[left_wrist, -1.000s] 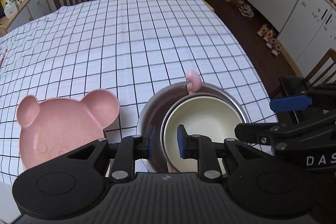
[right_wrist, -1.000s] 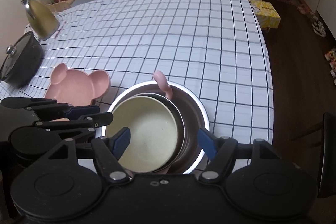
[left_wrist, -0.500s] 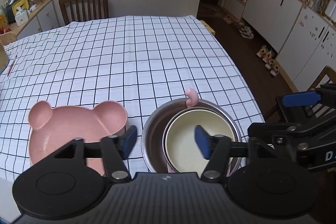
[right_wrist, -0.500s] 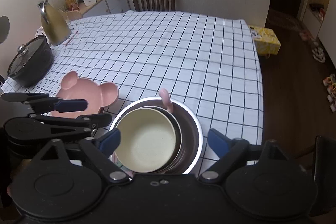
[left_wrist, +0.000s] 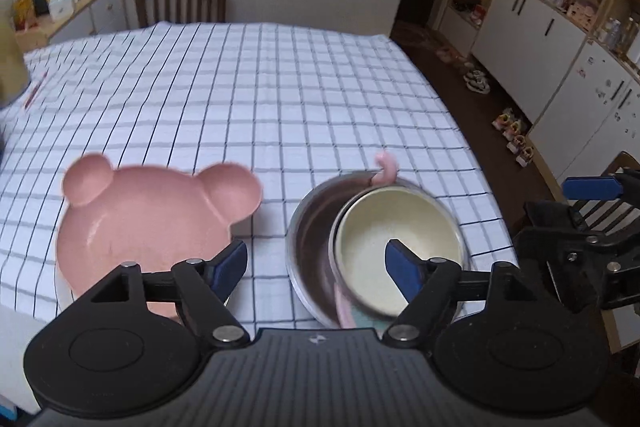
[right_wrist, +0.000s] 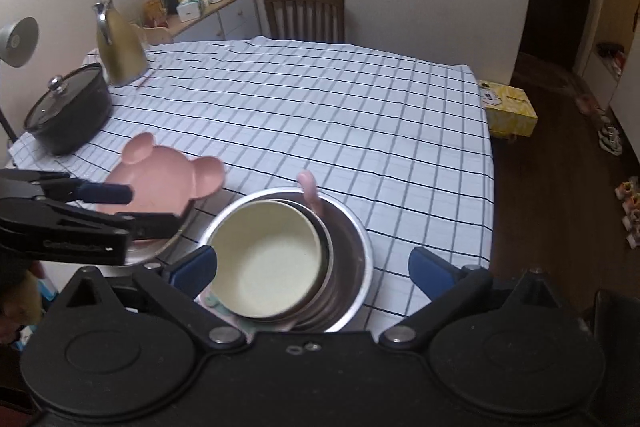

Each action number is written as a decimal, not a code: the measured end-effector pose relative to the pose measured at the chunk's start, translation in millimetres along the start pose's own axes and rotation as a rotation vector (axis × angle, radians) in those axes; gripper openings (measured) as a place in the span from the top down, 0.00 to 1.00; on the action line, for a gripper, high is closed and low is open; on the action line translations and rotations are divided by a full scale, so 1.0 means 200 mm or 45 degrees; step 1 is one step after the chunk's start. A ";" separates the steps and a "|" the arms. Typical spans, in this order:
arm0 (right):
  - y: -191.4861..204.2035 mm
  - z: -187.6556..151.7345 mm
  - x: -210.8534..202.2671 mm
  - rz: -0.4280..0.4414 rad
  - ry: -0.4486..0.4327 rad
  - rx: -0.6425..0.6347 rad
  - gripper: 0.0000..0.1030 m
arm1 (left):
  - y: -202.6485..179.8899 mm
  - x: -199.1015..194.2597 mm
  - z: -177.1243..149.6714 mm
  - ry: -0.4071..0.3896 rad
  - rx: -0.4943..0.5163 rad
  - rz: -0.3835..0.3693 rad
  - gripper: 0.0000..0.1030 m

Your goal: Organize plates and bowls

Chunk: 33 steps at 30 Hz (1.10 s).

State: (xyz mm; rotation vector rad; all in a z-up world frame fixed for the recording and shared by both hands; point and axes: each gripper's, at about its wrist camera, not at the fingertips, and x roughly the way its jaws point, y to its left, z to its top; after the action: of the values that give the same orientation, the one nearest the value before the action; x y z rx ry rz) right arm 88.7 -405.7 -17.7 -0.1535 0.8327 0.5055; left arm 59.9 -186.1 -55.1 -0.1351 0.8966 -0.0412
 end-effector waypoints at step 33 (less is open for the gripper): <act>-0.28 -0.20 0.48 -0.043 0.283 0.307 0.36 | 0.12 0.35 0.02 0.104 -0.008 0.053 0.48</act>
State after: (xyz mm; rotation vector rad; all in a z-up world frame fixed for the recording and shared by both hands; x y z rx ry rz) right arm 143.2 -432.4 -120.1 -0.0013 1.0995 0.3562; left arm 105.7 -168.3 -109.8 -0.1215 0.9809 -0.0048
